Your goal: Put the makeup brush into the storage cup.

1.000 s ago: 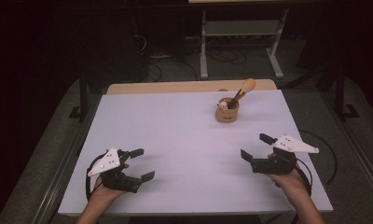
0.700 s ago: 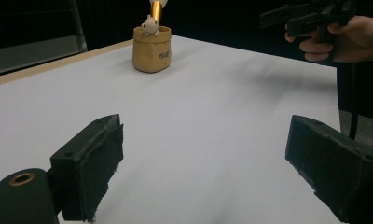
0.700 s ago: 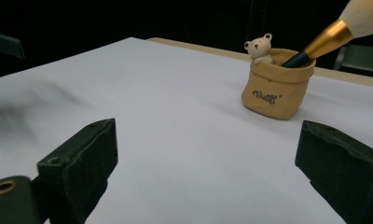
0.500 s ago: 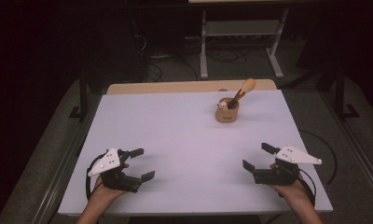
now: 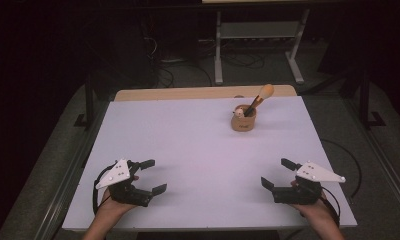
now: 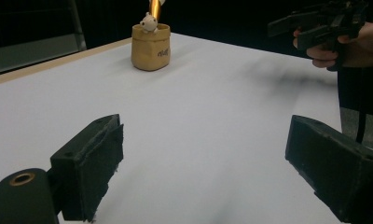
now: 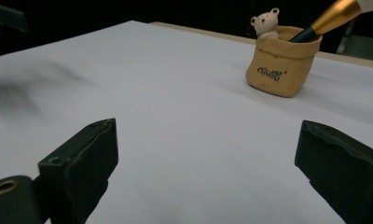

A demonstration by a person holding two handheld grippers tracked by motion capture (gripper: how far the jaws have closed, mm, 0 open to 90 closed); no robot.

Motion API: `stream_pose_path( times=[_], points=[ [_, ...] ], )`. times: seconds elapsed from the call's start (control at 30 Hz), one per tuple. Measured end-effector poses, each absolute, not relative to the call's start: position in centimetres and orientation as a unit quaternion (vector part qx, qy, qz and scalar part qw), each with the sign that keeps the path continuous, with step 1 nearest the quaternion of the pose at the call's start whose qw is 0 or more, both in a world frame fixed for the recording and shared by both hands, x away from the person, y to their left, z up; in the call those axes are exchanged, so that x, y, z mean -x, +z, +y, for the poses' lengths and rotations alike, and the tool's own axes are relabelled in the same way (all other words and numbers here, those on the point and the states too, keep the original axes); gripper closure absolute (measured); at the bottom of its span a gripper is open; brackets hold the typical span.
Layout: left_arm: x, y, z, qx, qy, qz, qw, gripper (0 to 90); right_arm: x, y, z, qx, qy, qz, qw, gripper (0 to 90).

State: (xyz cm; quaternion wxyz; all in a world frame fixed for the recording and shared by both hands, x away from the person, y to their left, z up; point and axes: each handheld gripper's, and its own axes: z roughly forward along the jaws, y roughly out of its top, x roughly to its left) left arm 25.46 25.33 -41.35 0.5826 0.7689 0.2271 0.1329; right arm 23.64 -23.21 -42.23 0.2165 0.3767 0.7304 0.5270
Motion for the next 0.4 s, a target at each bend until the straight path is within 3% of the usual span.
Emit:
stream_pose_path(
  times=[0.4],
  points=[
    [-25.65, -41.45, 25.39, -0.772, 0.133, 0.226, 0.579, 10.7, -23.67, -42.34, -23.17, -0.375, 0.521, 0.735, 0.218, 5.4]
  ],
)
